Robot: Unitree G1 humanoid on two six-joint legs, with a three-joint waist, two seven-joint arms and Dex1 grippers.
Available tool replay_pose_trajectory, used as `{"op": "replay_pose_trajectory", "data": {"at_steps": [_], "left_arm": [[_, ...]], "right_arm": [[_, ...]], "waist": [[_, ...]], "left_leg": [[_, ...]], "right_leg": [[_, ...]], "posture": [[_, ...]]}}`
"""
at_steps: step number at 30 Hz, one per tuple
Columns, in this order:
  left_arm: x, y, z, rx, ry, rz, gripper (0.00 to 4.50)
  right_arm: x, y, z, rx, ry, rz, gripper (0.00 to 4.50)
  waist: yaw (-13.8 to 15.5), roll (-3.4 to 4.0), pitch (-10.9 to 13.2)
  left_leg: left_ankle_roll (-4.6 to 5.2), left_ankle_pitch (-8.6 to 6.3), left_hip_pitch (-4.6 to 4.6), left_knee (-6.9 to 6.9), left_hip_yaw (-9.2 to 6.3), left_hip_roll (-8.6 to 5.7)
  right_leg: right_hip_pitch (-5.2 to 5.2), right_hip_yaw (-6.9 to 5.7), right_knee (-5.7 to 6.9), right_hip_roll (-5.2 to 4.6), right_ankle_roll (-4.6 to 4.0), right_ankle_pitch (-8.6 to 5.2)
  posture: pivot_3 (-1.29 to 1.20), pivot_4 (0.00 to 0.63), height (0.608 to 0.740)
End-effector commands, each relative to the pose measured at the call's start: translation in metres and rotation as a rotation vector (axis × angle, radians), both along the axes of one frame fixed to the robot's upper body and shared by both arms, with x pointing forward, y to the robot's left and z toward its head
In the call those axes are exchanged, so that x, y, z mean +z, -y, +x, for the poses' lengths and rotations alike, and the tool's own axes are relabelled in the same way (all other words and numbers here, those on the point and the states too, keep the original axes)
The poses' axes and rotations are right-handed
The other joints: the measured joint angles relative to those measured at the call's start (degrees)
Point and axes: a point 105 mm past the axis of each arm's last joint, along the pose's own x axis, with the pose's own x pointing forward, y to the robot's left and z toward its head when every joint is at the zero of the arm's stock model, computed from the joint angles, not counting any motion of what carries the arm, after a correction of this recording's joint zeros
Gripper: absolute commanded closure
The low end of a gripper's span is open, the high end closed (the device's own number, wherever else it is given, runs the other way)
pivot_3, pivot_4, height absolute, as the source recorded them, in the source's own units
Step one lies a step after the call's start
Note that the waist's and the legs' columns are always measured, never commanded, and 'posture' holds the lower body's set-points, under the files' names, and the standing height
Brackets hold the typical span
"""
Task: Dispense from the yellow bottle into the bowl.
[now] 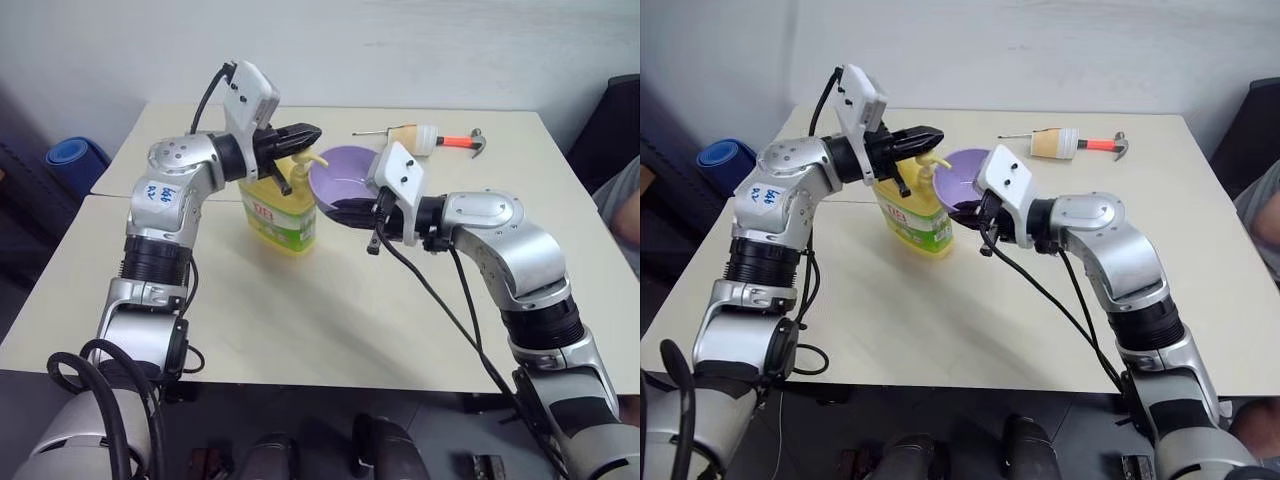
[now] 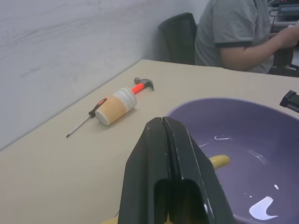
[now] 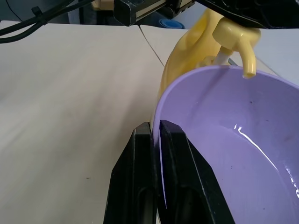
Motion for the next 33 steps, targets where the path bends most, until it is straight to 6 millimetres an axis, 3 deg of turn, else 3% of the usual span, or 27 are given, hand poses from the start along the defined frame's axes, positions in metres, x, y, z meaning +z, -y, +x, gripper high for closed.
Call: {"op": "replay_pose_trajectory", "data": {"at_steps": [1, 7, 10, 13, 18, 23, 26, 28, 31, 33], "left_arm": [[-0.062, -0.01, 0.01, 0.062, -0.194, 0.096, 4.47], [-0.086, -0.019, 0.01, 0.083, -0.267, 0.11, 4.47], [-0.086, -0.019, 0.01, 0.084, -0.269, 0.097, 4.47], [-0.084, -0.018, 0.011, 0.081, -0.254, 0.08, 4.47], [-0.052, -0.012, 0.011, 0.048, -0.143, -0.037, 4.47], [0.024, -0.018, -0.007, -0.066, 0.079, -0.278, 4.47], [0.065, -0.044, -0.03, -0.119, 0.211, -0.383, 4.47], [0.073, -0.066, -0.041, -0.113, 0.246, -0.407, 4.47], [0.058, -0.099, -0.053, -0.06, 0.251, -0.346, 4.47], [0.033, -0.12, -0.06, -0.011, 0.215, -0.28, 4.47]], "right_arm": [[0.015, 0.003, -0.006, 0.007, 0.059, 0.037, 4.5], [0.01, 0.004, -0.004, -0.005, 0.041, 0.044, 4.5], [0.009, 0.006, -0.003, -0.015, 0.038, 0.045, 4.5], [0.008, 0.007, -0.002, -0.022, 0.037, 0.046, 4.5], [0.006, 0.009, -0.002, -0.028, 0.031, 0.044, 4.5], [-0.005, 0.023, 0.001, -0.066, 0.003, 0.033, 4.5], [-0.021, 0.052, 0.005, -0.132, -0.016, 0.019, 4.5], [-0.034, 0.073, 0.007, -0.188, -0.027, -0.002, 4.5], [-0.057, 0.107, 0.007, -0.271, -0.056, -0.028, 4.5], [-0.072, 0.127, 0.006, -0.312, -0.053, -0.03, 4.5]], "waist": [[0.0, 0.0, 0.0], [0.0, -0.03, -0.3], [-0.1, -0.03, -0.3], [-0.1, -0.03, -0.3], [-0.1, -0.04, -0.3], [0.1, -0.13, -0.2], [0.1, -0.25, -0.1], [0.0, -0.32, -0.1], [-0.2, -0.31, -0.1], [-0.3, -0.31, -0.1]], "left_leg": [[0.0, 0.0, 0.01, 0.0, 0.0, 0.0], [0.0, 0.0, 0.2, -0.04, 0.07, 0.0], [-0.01, -0.01, 0.93, -0.29, 0.15, 0.06], [-0.03, -0.03, 1.02, -0.29, 0.12, 0.09], [-0.03, -0.03, 0.94, -0.28, 0.09, 0.09], [-0.03, -0.03, 0.71, -0.27, 0.08, 0.08], [-0.01, -0.02, -0.04, -0.17, 0.08, 0.04], [0.0, -0.01, -0.51, -0.12, 0.17, -0.02], [0.01, -0.01, -0.62, -0.27, 0.31, -0.03], [0.01, -0.01, -0.47, -0.37, 0.51, -0.01]], "right_leg": [[0.0, 0.01, 0.01, 0.0, 0.0, 0.0], [0.12, 0.07, 0.02, 0.0, -0.01, -0.01], [0.71, 0.14, -0.13, 0.01, -0.05, -0.03], [0.78, 0.16, -0.13, -0.01, -0.06, -0.03], [0.74, 0.46, -0.14, -0.03, -0.06, -0.03], [0.55, 0.5, -0.14, -0.03, -0.06, -0.03], [-0.11, 0.45, -0.13, -0.03, -0.06, -0.03], [-0.72, 0.15, -0.03, -0.01, -0.03, 0.0], [-0.89, -0.03, -0.1, -0.03, -0.03, -0.01], [-0.88, -0.01, -0.12, -0.03, -0.04, -0.01]], "posture": [[0.0, 0.15, 0.74], [0.0, 0.15, 0.74], [0.0, 0.15, 0.74], [0.0, 0.15, 0.74], [0.0, 0.15, 0.74], [0.0, 0.15, 0.74], [0.0, 0.15, 0.74], [0.0, 0.15, 0.74], [0.0, 0.15, 0.74], [0.0, 0.15, 0.74]]}}
